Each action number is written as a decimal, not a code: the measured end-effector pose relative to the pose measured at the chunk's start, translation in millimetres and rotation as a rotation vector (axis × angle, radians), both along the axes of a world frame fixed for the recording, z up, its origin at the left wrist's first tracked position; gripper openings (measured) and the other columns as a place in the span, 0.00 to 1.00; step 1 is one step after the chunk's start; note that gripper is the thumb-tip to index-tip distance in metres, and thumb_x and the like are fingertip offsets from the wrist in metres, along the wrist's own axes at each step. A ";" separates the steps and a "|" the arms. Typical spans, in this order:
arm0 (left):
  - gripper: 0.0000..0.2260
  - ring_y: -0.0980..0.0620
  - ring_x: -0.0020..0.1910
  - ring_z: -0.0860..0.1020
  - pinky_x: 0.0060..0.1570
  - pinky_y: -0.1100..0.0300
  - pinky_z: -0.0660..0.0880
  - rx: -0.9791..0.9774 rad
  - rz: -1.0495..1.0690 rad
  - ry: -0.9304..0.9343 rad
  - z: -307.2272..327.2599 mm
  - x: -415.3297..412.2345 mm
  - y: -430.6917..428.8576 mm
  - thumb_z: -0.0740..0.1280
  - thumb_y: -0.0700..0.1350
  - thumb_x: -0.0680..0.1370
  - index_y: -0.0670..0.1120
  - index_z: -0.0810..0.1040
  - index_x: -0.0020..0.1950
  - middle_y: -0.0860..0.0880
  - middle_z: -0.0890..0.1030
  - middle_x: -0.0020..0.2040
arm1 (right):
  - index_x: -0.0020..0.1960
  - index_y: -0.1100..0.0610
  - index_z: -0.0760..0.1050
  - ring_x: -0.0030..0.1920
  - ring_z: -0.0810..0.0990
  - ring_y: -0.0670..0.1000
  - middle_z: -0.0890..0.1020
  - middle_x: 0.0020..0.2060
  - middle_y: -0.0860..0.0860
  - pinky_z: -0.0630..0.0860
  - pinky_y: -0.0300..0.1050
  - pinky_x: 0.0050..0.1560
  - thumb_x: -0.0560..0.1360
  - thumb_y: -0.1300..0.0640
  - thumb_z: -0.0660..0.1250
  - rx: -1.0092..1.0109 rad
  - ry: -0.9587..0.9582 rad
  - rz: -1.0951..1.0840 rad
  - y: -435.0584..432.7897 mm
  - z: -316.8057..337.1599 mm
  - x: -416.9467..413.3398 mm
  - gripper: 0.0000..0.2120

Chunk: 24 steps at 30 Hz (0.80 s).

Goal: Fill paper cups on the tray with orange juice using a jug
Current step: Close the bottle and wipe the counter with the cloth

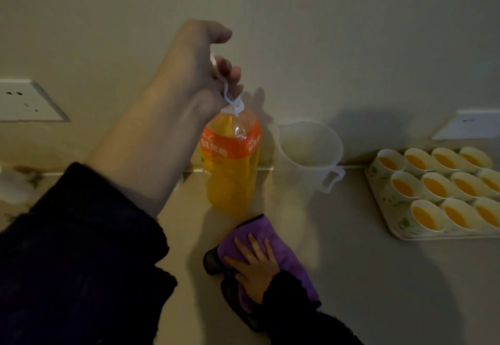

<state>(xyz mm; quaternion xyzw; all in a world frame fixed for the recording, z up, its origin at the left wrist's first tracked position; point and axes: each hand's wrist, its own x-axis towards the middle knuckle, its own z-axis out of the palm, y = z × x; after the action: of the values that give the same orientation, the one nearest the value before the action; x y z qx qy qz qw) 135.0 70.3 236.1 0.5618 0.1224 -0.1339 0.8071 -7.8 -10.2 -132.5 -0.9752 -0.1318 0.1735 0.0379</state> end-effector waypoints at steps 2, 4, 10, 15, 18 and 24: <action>0.08 0.53 0.28 0.73 0.48 0.56 0.71 -0.054 0.026 0.024 -5.0 -0.1 -8.8 0.63 0.44 0.75 0.42 0.67 0.50 0.49 0.66 0.37 | 0.57 0.33 0.75 0.66 0.73 0.54 0.75 0.66 0.42 0.47 0.55 0.70 0.66 0.40 0.54 -0.004 -0.005 -0.015 -3.4 -2.2 -8.9 0.22; 0.09 0.52 0.32 0.76 0.43 0.57 0.67 -0.110 0.065 0.048 -10.8 1.0 -15.9 0.63 0.44 0.75 0.42 0.66 0.50 0.49 0.66 0.37 | 0.57 0.33 0.75 0.66 0.70 0.55 0.75 0.66 0.43 0.46 0.55 0.69 0.66 0.39 0.54 -0.004 0.003 -0.025 -7.6 -2.3 -16.1 0.22; 0.08 0.52 0.34 0.78 0.40 0.56 0.68 -0.222 0.168 0.043 -26.5 13.7 -25.0 0.64 0.43 0.74 0.43 0.66 0.48 0.50 0.67 0.37 | 0.60 0.33 0.69 0.65 0.73 0.54 0.75 0.65 0.42 0.46 0.57 0.69 0.66 0.38 0.53 -0.017 0.017 -0.018 -11.7 -6.5 -25.2 0.23; 0.06 0.52 0.33 0.78 0.42 0.56 0.65 -0.287 0.251 0.035 -36.5 23.0 -30.4 0.64 0.42 0.73 0.44 0.66 0.42 0.51 0.67 0.34 | 0.57 0.31 0.74 0.66 0.67 0.54 0.75 0.65 0.41 0.45 0.57 0.69 0.65 0.38 0.53 -0.009 -0.029 -0.022 -10.5 -8.4 -26.2 0.22; 0.06 0.52 0.30 0.77 0.42 0.55 0.65 -0.302 0.272 -0.003 -43.5 27.8 -30.7 0.62 0.41 0.73 0.45 0.66 0.38 0.51 0.67 0.32 | 0.56 0.31 0.75 0.65 0.69 0.54 0.76 0.64 0.41 0.47 0.56 0.69 0.65 0.39 0.52 -0.009 -0.040 -0.032 -10.2 -5.4 -26.6 0.22; 0.08 0.48 0.32 0.78 0.38 0.57 0.65 -0.406 0.317 -0.030 -53.1 27.3 -29.0 0.62 0.39 0.74 0.44 0.65 0.37 0.49 0.65 0.28 | 0.56 0.32 0.75 0.66 0.67 0.55 0.75 0.65 0.42 0.46 0.57 0.69 0.66 0.39 0.53 -0.017 -0.035 -0.018 -10.1 -7.9 -26.6 0.22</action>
<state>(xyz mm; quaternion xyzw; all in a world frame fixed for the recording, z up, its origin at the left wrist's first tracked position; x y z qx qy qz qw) 162.3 41.4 183.0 0.3639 0.1675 -0.0195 0.9160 -34.5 -20.2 -140.4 -0.9796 -0.1222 0.1570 0.0290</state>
